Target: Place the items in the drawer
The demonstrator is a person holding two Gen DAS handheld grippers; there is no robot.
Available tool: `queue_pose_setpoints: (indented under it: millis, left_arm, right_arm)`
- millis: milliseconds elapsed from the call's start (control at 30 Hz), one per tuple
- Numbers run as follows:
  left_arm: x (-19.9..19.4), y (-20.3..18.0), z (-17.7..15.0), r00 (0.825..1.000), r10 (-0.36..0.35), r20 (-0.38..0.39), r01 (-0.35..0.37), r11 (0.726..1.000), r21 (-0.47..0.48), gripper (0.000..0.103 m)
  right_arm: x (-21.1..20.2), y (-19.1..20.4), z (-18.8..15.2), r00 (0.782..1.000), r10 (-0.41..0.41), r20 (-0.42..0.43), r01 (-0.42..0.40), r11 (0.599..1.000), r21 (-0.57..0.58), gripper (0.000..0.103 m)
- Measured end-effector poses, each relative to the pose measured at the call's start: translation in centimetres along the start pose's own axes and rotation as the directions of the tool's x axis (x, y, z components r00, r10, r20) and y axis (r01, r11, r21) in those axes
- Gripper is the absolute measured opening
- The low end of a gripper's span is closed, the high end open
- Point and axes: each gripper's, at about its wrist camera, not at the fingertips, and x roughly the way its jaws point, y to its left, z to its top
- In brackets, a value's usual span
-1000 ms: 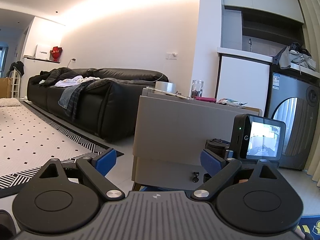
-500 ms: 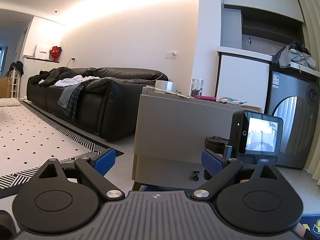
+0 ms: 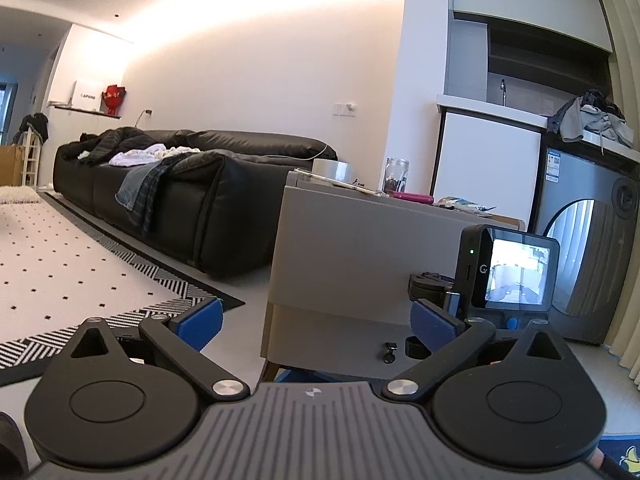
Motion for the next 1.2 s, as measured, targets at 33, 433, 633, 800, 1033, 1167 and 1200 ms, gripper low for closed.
queue_pose_setpoints:
  millis: [33, 433, 633, 800, 1033, 1167, 1200]
  left_arm:
    - [0.0, 0.0, 0.0, 1.000, 0.003, -0.002, -0.003, 1.000, 0.001, 0.103]
    - [0.2, -0.1, -0.2, 1.000, 0.017, -0.013, -0.017, 1.000, 0.016, 0.103]
    - [0.1, -0.3, -0.3, 1.000, 0.017, -0.011, -0.017, 1.000, 0.024, 0.103]
    - [0.2, -0.3, -0.3, 1.000, 0.021, -0.014, -0.021, 1.000, 0.022, 0.103]
    - [0.1, -0.4, -0.4, 1.000, 0.024, -0.015, -0.024, 0.999, 0.023, 0.103]
    - [0.0, -0.5, -0.5, 1.000, 0.023, -0.015, -0.023, 0.999, 0.026, 0.103]
    - [0.0, -0.5, -0.5, 1.000, 0.023, -0.015, -0.023, 0.999, 0.026, 0.103]
  right_arm:
    - [0.0, 0.0, -0.1, 1.000, 0.001, 0.000, -0.001, 1.000, 0.001, 0.018]
    - [0.7, 0.1, 0.0, 1.000, -0.002, 0.001, 0.002, 1.000, -0.001, 0.018]
    - [1.3, 0.1, 0.2, 1.000, 0.004, -0.004, -0.004, 1.000, -0.002, 0.018]
    - [1.8, 0.1, 0.3, 1.000, 0.004, -0.005, -0.004, 1.000, -0.004, 0.018]
    - [2.2, -0.2, 0.4, 1.000, 0.011, -0.009, -0.011, 1.000, 0.003, 0.018]
    - [2.6, -0.1, 0.5, 1.000, 0.007, -0.007, -0.007, 1.000, -0.007, 0.018]
    - [2.6, -0.1, 0.5, 1.000, 0.006, -0.007, -0.006, 1.000, -0.010, 0.018]
